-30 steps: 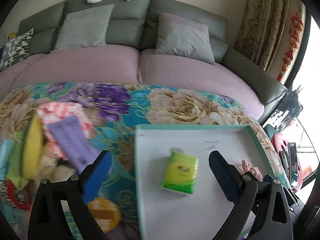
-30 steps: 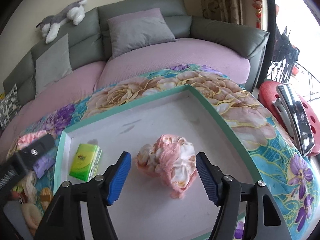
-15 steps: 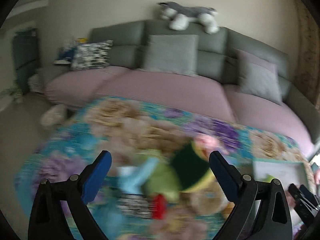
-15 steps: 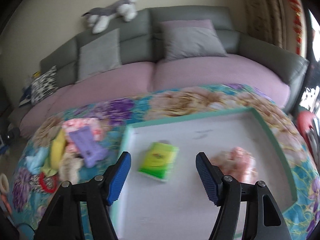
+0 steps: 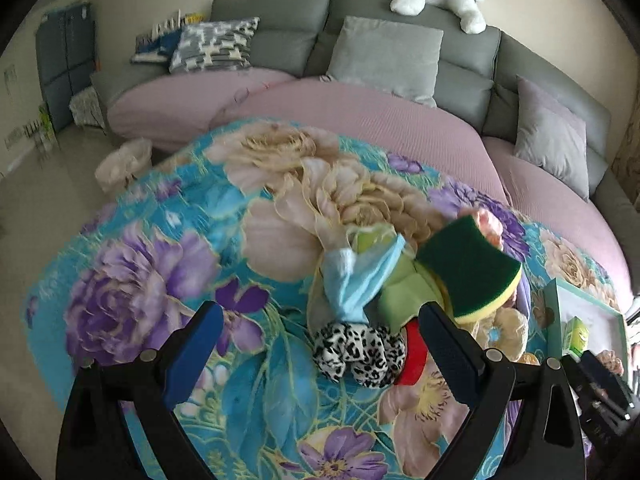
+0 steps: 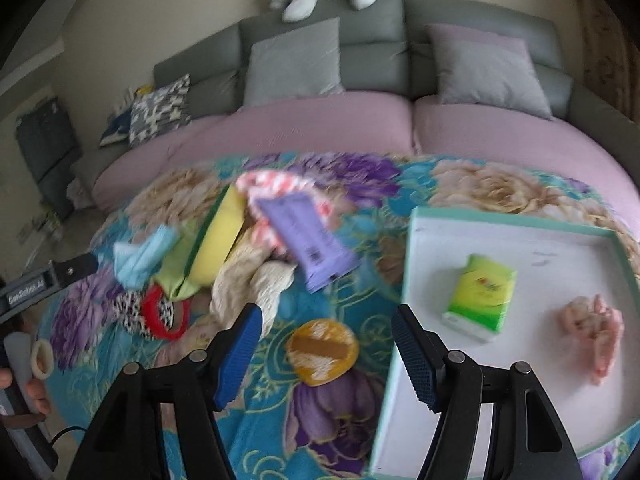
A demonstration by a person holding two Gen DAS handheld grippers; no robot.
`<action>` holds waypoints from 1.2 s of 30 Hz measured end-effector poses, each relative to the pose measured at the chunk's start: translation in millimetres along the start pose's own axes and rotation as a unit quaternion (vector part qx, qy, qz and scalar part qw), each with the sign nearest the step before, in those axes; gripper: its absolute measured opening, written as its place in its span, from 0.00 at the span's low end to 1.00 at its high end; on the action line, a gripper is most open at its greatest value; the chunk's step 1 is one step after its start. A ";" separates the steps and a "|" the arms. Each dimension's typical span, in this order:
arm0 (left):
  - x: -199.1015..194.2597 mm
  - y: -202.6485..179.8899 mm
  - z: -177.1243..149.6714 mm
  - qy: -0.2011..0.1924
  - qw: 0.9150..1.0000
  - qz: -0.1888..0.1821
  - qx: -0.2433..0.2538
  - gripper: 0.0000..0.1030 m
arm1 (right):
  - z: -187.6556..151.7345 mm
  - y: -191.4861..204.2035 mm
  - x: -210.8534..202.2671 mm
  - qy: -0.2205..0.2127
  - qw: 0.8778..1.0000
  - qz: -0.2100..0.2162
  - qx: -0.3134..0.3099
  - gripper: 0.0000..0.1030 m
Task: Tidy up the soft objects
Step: 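Return both grippers to the pile and grasp the leopard scrunchie with the left gripper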
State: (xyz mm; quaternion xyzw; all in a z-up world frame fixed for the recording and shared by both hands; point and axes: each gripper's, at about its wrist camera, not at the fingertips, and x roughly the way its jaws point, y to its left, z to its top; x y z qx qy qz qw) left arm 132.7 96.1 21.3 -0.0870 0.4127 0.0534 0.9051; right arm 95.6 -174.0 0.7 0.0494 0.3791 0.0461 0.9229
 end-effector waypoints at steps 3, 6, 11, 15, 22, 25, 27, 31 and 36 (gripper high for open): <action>18.1 -0.5 -9.2 0.033 0.999 -0.012 -0.003 0.95 | -5.5 5.9 13.0 0.020 1.000 -0.001 -0.011 0.68; 34.6 3.6 -16.2 0.058 0.998 -0.016 -0.012 0.95 | -11.1 8.1 22.2 0.039 0.999 0.003 -0.015 0.68; 48.0 6.4 -23.0 0.077 0.997 -0.012 -0.013 0.95 | -17.1 13.3 35.5 0.059 0.998 -0.002 -0.027 0.67; 52.8 11.8 -24.9 0.080 0.996 -0.025 -0.028 0.95 | -18.7 12.5 42.1 0.065 0.997 -0.022 -0.030 0.64; 60.2 11.8 -28.0 0.091 0.995 -0.040 -0.034 0.90 | -18.7 13.0 49.1 0.069 0.996 -0.036 -0.040 0.61; 62.2 12.0 -28.5 0.094 0.993 -0.060 -0.040 0.79 | -19.3 13.4 50.8 0.071 0.996 -0.034 -0.040 0.60; 63.4 10.2 -29.7 0.097 0.992 -0.066 -0.038 0.75 | -19.1 11.7 53.2 0.074 0.996 -0.034 -0.038 0.58; 66.5 5.6 -32.5 0.101 0.993 -0.062 -0.028 0.74 | -19.5 11.7 53.7 0.074 0.996 -0.038 -0.040 0.57; 71.1 3.0 -33.3 0.103 0.993 -0.057 -0.021 0.74 | -20.6 15.9 56.1 0.076 0.994 -0.052 -0.057 0.57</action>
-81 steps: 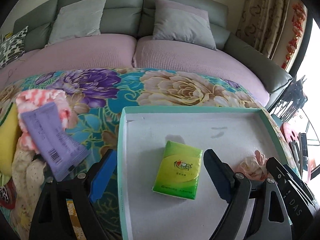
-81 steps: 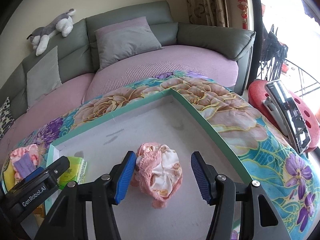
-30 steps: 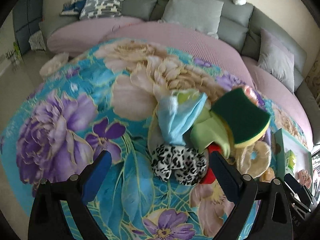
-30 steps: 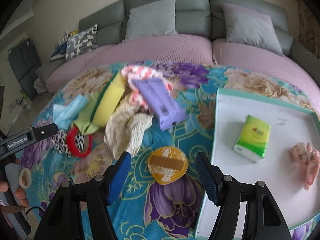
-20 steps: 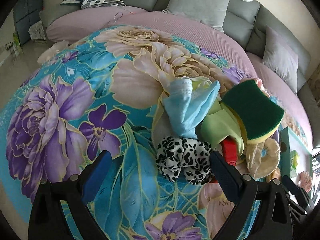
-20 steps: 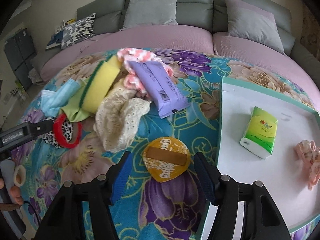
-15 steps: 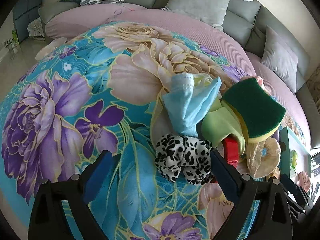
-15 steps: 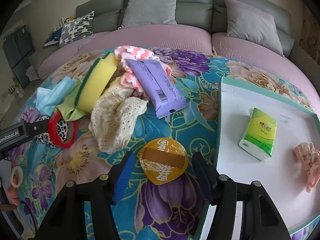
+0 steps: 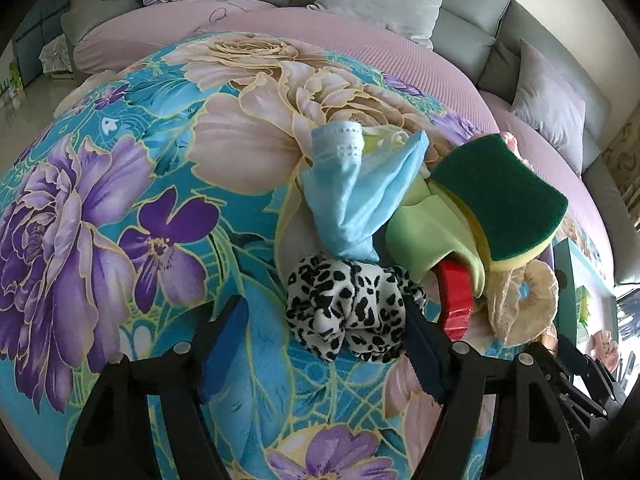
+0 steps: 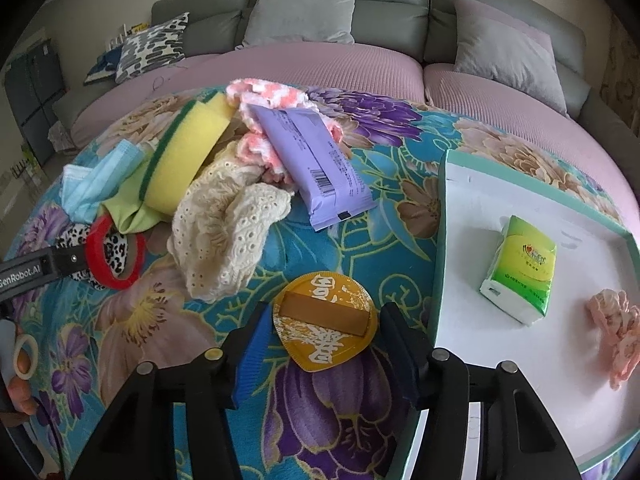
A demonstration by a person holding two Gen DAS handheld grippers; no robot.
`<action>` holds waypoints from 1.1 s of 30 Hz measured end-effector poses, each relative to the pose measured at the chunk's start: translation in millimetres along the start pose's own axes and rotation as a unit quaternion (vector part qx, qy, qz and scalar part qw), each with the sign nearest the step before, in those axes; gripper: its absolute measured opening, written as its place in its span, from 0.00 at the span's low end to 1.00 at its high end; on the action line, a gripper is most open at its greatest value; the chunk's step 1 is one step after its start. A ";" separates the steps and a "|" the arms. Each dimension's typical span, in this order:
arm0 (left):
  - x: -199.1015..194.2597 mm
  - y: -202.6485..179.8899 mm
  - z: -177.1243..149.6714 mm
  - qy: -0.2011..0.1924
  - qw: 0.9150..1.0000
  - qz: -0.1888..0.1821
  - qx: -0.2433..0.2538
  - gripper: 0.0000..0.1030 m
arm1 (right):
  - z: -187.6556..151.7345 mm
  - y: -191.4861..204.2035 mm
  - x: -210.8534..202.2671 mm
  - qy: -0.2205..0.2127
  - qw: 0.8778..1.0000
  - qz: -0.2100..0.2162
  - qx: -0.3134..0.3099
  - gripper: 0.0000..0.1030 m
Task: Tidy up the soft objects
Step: 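Return both grippers to the pile and grasp the leopard scrunchie with the left gripper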
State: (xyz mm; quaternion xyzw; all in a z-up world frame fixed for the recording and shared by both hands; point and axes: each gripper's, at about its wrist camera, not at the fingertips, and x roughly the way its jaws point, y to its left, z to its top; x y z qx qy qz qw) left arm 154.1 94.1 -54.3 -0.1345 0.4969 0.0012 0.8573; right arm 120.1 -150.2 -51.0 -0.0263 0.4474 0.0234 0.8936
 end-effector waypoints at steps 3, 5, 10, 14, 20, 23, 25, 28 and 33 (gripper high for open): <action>1.1 -0.2 1.0 -0.001 1.000 0.000 0.003 0.72 | -1.0 3.6 0.5 0.002 1.000 -0.009 -0.012 0.56; 0.1 -0.9 1.1 0.000 1.000 -0.007 0.003 0.64 | -1.6 5.4 1.1 0.004 1.000 -0.010 -0.016 0.54; -1.1 -5.0 1.6 0.001 1.000 -0.024 0.011 0.48 | -2.3 7.2 2.6 0.006 1.000 -0.014 -0.022 0.53; -3.2 -4.9 2.5 -0.001 1.000 -0.025 0.013 0.38 | -2.9 7.9 2.8 0.006 1.000 -0.013 -0.021 0.53; -16.5 -8.0 2.7 -0.020 0.999 -0.016 0.028 0.31 | -3.9 4.9 -1.0 0.001 1.000 -0.011 -0.015 0.53; -26.0 -11.4 2.9 -0.032 0.999 -0.016 0.038 0.31 | -3.0 1.8 -1.7 -0.002 1.000 -0.010 -0.010 0.53; -33.7 -14.1 3.7 -0.041 0.998 -0.017 0.044 0.31 | -1.8 0.1 -2.8 -0.006 1.000 -0.007 -0.007 0.53; -44.2 -16.8 4.3 -0.054 0.997 -0.018 0.052 0.31 | -0.2 -1.4 -8.5 -0.015 1.000 -0.004 -0.003 0.53; -70.6 -24.2 5.6 -0.103 0.992 -0.009 0.073 0.31 | 5.3 -7.7 -29.8 -0.050 0.999 0.002 0.011 0.53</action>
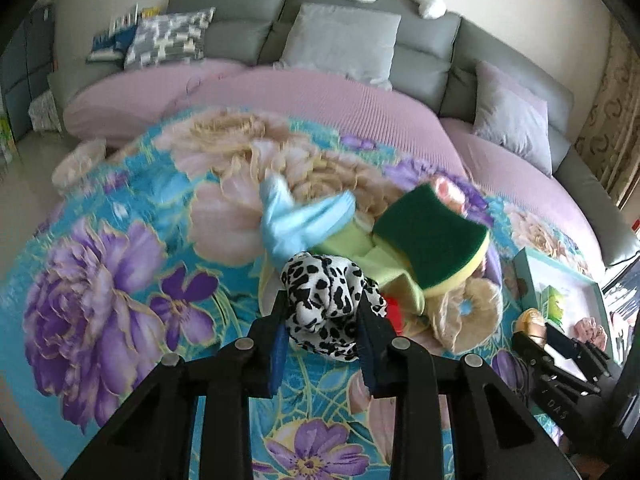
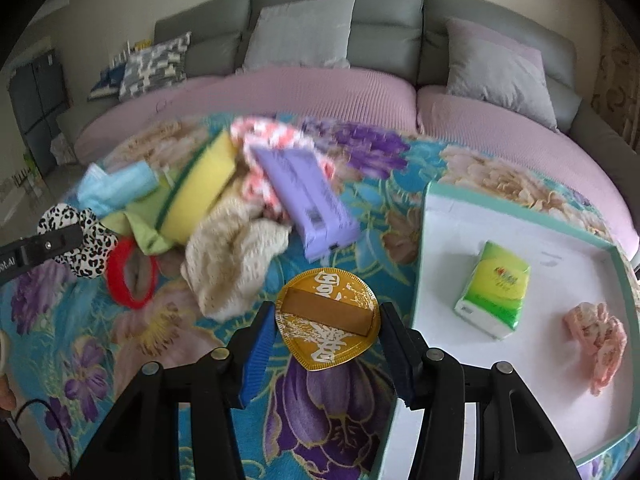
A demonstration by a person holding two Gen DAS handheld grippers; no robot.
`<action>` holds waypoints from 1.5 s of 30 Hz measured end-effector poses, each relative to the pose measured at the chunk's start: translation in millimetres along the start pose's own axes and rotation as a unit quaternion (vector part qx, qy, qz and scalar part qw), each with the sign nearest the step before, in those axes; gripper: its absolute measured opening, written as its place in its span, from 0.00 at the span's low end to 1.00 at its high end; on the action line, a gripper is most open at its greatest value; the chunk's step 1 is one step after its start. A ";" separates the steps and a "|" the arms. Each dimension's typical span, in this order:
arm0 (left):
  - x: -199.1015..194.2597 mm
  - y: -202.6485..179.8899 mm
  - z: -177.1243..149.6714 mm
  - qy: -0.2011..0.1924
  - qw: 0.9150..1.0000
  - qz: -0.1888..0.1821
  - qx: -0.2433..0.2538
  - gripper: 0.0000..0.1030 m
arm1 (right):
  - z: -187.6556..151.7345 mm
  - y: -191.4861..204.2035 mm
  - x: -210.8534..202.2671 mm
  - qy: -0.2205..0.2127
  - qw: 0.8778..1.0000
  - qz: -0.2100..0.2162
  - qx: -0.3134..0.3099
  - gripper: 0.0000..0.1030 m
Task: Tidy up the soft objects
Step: 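Return both grippers to the pile and grasp the leopard scrunchie with the left gripper, then carry the scrunchie to the tray with the left gripper while the right carries the orange round item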
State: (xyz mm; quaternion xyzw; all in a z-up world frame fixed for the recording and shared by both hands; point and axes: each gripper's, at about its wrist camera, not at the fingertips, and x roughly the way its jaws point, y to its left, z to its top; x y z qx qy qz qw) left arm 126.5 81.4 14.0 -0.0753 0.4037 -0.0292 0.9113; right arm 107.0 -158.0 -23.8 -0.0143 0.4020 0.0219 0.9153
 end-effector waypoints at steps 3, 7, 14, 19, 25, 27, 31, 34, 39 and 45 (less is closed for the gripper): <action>-11.7 -6.5 4.6 -0.028 0.999 -0.008 0.015 0.31 | 4.3 -4.4 -11.5 -0.020 1.000 0.001 0.011 0.53; -31.1 -13.1 10.0 -0.075 0.996 -0.030 0.024 0.31 | 7.3 -10.3 -21.4 -0.037 0.999 0.001 0.022 0.53; -44.0 -26.7 12.3 -0.120 0.990 -0.052 0.048 0.31 | 9.5 -21.8 -33.9 -0.055 0.998 0.003 0.040 0.53; -34.5 -34.8 11.6 -0.104 0.991 -0.056 0.057 0.31 | 8.9 -29.4 -34.9 -0.056 0.997 -0.003 0.046 0.53; -28.0 -55.3 10.9 -0.089 0.991 -0.074 0.066 0.31 | 6.9 -59.5 -43.7 -0.065 0.994 -0.030 0.077 0.53; -22.6 -65.4 12.5 -0.078 0.991 -0.087 0.067 0.31 | 5.6 -71.8 -48.0 -0.068 0.993 -0.039 0.089 0.53; -17.5 -85.3 17.4 -0.063 0.989 -0.115 0.067 0.31 | 5.1 -100.1 -52.4 -0.073 0.989 -0.060 0.111 0.53; -16.1 -106.8 21.1 -0.057 0.987 -0.126 0.081 0.31 | 2.6 -127.6 -56.2 -0.081 0.984 -0.069 0.141 0.53; -9.4 -153.6 25.8 -0.046 0.979 -0.161 0.115 0.31 | -9.1 -170.9 -58.6 -0.086 0.971 -0.085 0.206 0.53; 10.1 -220.6 20.8 -0.019 0.964 -0.215 0.152 0.31 | -15.8 -203.9 -73.4 -0.112 0.956 -0.138 0.234 0.53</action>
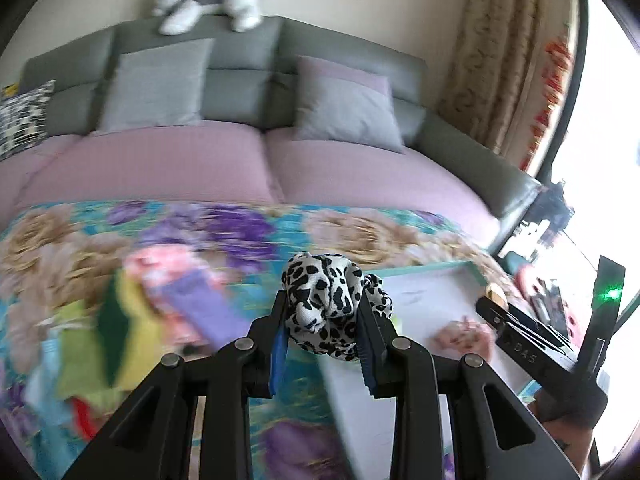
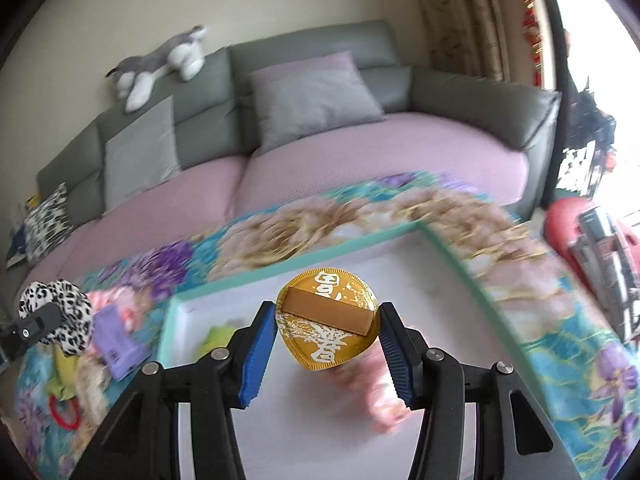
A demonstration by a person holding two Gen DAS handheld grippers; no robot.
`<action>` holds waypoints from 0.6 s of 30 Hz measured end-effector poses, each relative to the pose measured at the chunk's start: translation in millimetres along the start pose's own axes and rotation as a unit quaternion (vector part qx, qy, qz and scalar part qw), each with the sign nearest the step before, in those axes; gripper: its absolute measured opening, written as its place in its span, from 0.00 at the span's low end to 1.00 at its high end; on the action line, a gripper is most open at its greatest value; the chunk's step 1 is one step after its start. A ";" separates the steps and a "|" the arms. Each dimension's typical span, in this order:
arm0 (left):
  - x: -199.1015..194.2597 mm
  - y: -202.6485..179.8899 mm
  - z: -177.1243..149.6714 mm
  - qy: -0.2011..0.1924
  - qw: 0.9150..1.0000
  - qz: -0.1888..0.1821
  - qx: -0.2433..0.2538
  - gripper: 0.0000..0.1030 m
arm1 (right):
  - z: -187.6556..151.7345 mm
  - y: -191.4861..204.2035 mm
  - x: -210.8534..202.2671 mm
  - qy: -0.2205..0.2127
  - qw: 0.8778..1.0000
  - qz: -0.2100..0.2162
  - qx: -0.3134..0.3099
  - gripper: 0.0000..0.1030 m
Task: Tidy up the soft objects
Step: 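Carry the scrunchie to the tray with the left gripper while the right carries the orange round item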
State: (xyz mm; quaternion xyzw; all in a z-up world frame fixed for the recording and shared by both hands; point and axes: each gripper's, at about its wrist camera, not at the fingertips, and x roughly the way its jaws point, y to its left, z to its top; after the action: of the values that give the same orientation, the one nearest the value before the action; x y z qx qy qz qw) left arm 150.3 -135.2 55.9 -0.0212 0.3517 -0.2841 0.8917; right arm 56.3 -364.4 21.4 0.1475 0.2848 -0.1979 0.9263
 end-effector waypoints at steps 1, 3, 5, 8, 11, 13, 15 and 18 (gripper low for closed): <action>5.4 -6.5 0.9 0.004 1.000 -0.006 0.005 0.31 | 1.4 -5.0 0.2 -0.003 1.000 -0.012 0.002 0.53; 19.8 -23.2 0.2 0.015 1.000 -0.018 0.018 0.31 | 2.1 -18.1 4.0 -0.005 0.999 -0.030 0.011 0.53; 33.7 -38.0 -1.7 0.023 0.999 -0.028 0.027 0.31 | 2.8 -30.9 7.6 -0.004 0.999 -0.049 0.019 0.53; 53.3 -48.6 -5.4 0.043 0.998 -0.035 0.019 0.31 | 2.6 -41.5 11.8 -0.001 0.998 -0.062 0.026 0.53; 69.7 -55.7 -8.9 0.059 0.997 -0.047 0.009 0.31 | -0.7 -44.7 19.6 0.013 0.998 -0.062 0.025 0.53; 76.6 -64.6 -11.6 0.067 0.996 -0.049 0.017 0.31 | -2.4 -42.6 22.8 0.019 0.998 -0.065 0.017 0.53; 82.4 -71.8 -13.6 0.070 0.996 -0.052 0.024 0.31 | -4.0 -41.0 25.0 0.024 0.998 -0.058 0.017 0.53; 89.2 -77.8 -13.4 0.074 0.995 -0.056 0.029 0.31 | -6.1 -38.7 27.4 0.028 0.998 -0.060 0.014 0.54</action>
State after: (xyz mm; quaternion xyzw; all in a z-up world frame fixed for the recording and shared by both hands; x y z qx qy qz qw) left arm 156.2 -244.7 9.4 0.0062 0.4067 -0.3441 0.8463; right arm 56.8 -403.8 -5.8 0.1481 0.3160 -0.2531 0.9023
